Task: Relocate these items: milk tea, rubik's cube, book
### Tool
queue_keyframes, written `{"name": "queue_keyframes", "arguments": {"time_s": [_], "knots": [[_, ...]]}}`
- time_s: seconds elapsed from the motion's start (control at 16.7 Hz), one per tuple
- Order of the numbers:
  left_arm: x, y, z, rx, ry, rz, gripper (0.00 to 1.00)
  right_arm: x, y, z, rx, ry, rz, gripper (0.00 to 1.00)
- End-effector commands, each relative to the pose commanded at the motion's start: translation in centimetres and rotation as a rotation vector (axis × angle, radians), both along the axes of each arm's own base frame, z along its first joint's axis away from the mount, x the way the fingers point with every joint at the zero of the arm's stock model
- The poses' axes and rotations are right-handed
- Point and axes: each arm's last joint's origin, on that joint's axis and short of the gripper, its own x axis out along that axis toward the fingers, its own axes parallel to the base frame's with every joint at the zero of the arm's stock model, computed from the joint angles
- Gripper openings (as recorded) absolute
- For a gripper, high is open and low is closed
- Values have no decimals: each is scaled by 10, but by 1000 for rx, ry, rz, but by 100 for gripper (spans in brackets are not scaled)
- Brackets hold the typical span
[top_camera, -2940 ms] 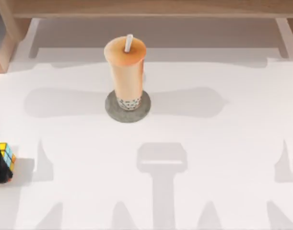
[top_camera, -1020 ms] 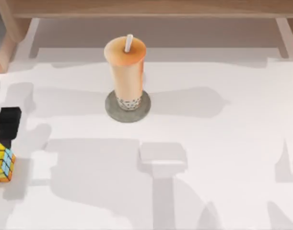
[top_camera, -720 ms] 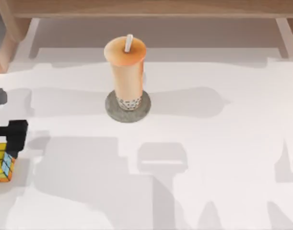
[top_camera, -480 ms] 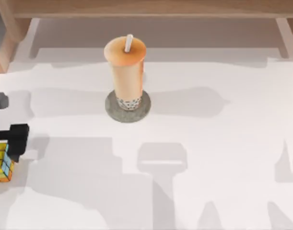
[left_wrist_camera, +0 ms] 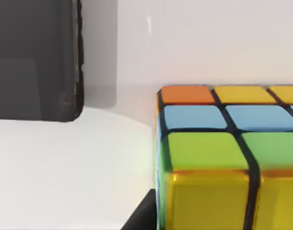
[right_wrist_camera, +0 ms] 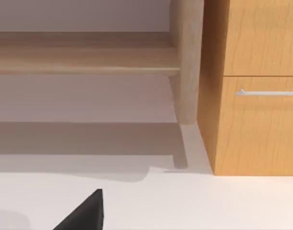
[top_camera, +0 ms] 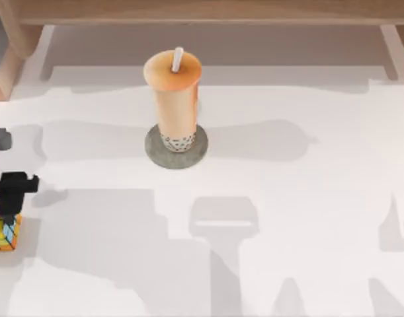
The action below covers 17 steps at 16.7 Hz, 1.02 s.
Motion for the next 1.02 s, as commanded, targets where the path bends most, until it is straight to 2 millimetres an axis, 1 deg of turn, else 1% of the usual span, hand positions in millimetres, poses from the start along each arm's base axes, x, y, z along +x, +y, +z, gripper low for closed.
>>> {"name": "queue_keyframes", "arguments": {"time_s": [0.36, 0.42, 0.84, 0.96, 1.02], "knots": [[0, 0, 0, 0, 0, 0, 2, 0, 0, 0, 0, 0, 0, 100], [0, 0, 0, 0, 0, 0, 0, 0, 0, 0, 0, 0, 0, 100], [0, 0, 0, 0, 0, 0, 0, 0, 0, 0, 0, 0, 0, 100], [0, 0, 2, -1, -5, -2, 0, 0, 0, 0, 0, 0, 0, 100], [1, 0, 6, 0, -9, -2, 0, 0, 0, 0, 0, 0, 0, 100]]}}
